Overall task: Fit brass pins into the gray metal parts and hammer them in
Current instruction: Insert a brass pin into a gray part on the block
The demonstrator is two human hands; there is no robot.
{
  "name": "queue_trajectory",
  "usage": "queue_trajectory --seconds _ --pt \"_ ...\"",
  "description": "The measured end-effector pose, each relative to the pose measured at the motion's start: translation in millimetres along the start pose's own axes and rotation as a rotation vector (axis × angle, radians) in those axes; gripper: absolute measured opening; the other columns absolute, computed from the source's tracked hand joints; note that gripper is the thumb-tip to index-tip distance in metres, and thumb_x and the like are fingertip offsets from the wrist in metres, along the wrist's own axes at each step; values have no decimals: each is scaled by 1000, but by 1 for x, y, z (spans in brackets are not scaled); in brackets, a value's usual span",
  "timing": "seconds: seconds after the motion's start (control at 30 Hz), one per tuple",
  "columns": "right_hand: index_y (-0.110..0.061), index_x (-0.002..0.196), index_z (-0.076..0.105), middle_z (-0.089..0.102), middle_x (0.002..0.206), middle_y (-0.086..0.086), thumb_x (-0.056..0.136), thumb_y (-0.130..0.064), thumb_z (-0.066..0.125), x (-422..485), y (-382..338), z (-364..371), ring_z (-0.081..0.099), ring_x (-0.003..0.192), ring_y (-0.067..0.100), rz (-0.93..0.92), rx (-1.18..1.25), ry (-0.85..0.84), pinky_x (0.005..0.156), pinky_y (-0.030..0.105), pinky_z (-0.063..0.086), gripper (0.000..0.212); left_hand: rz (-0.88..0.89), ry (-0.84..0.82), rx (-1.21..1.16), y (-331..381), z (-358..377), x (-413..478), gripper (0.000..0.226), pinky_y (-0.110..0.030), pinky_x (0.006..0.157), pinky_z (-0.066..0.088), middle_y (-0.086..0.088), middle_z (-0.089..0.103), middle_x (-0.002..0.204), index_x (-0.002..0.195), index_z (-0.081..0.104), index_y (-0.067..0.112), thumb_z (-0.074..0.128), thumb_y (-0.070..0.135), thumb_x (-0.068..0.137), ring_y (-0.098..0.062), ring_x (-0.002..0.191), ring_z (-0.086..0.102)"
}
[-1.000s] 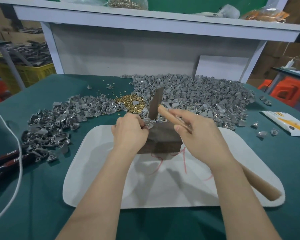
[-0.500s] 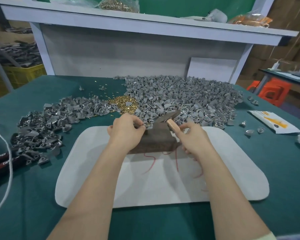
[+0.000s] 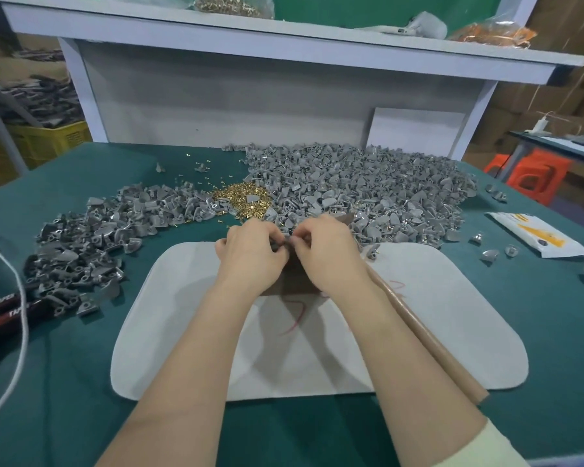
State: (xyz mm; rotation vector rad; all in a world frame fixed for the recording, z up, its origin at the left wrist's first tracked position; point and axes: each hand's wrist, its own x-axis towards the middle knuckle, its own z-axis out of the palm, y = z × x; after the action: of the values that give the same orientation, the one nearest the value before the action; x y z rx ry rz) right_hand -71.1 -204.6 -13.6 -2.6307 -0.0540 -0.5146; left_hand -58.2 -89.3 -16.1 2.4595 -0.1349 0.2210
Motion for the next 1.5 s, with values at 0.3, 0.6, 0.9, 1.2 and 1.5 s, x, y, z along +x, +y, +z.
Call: queue_trajectory --seconds 0.3,0.6,0.9,1.2,1.5 --pt "-13 100 62 56 109 10 94 -19 50 2 -6 -4 54 102 29 -8 -109 -80 86 36 44 15 17 14 23 1 1 0 13 -35 91 32 0 66 106 94 70 28 60 29 87 -29 114 50" --pt "-11 95 61 56 108 8 91 -12 52 -2 -9 0 53 101 26 30 -73 -20 76 29 32 10 37 36 56 4 2 -1 14 -36 92 31 0 64 109 96 69 25 57 28 89 -29 114 49" --pt "-13 92 62 57 103 5 93 -15 50 0 -7 1 52 97 23 66 -30 -11 67 23 24 12 67 42 65 2 3 -3 11 -39 93 30 -1 58 114 94 66 22 56 25 91 -28 114 45" --pt "-15 106 69 69 109 3 93 -17 53 -2 8 -15 60 102 20 153 209 -11 91 25 43 20 39 61 47 3 1 -4 9 -37 91 33 2 64 104 79 60 27 58 23 87 -27 109 51" --pt "-11 75 54 50 71 9 90 -28 58 -7 57 -27 49 75 26 418 -28 -279 57 27 32 23 -29 101 37 0 0 -4 9 -35 86 31 2 64 101 76 62 25 60 25 85 -26 104 54"
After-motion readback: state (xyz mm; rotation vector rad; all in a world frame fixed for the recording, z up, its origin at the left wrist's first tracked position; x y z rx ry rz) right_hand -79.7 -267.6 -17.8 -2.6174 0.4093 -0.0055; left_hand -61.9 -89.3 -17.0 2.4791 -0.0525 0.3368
